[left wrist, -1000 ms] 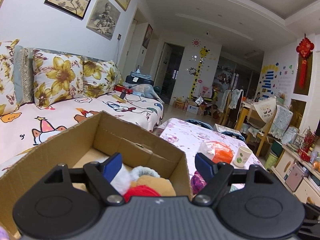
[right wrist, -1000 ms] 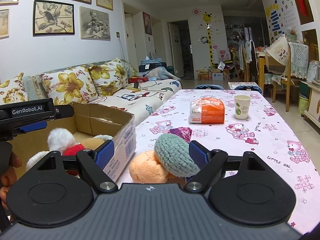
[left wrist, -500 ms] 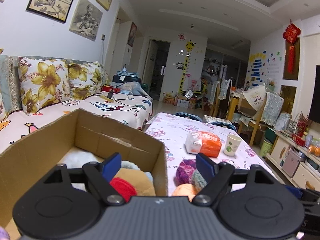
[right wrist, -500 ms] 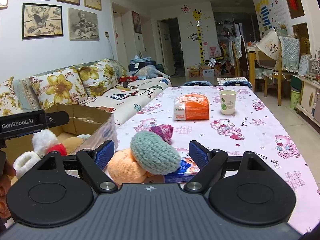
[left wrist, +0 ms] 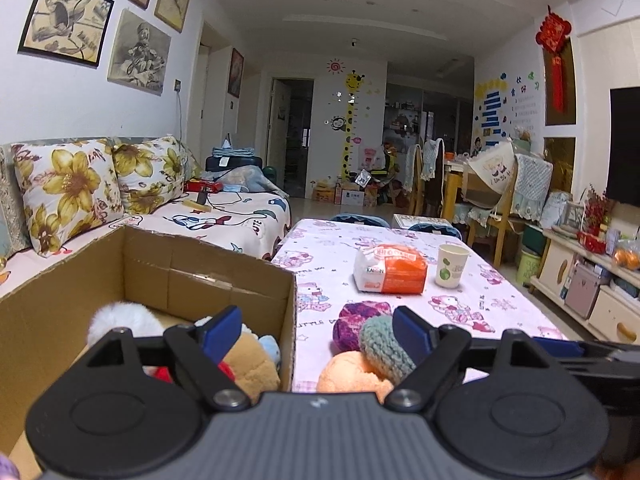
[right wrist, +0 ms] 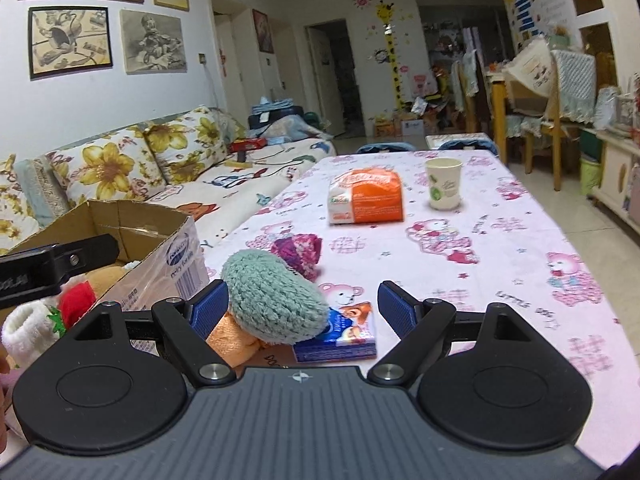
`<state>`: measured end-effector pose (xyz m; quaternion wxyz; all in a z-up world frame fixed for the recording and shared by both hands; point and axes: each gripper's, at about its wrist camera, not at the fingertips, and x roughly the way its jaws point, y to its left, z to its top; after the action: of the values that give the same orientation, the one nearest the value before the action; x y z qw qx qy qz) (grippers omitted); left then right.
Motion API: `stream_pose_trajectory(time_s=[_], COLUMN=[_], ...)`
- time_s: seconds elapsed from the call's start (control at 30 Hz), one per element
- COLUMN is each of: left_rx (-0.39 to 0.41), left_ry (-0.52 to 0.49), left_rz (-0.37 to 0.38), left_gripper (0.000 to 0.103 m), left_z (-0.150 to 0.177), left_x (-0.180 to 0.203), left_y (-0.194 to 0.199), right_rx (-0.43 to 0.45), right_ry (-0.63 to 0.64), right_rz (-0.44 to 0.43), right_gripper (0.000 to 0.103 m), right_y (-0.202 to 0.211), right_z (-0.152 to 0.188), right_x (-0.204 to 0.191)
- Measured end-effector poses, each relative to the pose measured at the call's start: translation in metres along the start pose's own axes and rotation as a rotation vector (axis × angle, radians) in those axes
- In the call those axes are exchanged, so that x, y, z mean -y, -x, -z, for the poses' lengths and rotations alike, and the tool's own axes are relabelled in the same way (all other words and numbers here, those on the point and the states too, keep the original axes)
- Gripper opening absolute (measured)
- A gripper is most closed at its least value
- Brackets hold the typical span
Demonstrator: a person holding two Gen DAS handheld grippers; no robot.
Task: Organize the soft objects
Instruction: 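Move both tools back over the green knit ball and remaining items, then grasp the green knit ball with the right tool while the left moves to the blue tissue pack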
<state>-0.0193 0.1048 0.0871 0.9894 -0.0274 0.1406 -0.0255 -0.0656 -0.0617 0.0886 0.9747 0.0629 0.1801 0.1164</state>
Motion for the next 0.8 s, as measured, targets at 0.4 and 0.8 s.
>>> stream_pose_trajectory(time_s=[0.4, 0.8], left_rx=[0.003, 0.006], left_ry=[0.020, 0.013], left_rz=[-0.018, -0.011], left_gripper=[0.083, 0.087], left_z=[0.001, 0.001], left_x=[-0.002, 0.002], left_y=[0.000, 0.001], right_rx=[-0.030, -0.092], right_ry=[0.048, 0.028], right_rz=[-0.094, -0.098], right_gripper=[0.103, 0.073], right_y=[-0.064, -0.083], right_z=[0.002, 0.007], right_x=[-0.016, -0.009])
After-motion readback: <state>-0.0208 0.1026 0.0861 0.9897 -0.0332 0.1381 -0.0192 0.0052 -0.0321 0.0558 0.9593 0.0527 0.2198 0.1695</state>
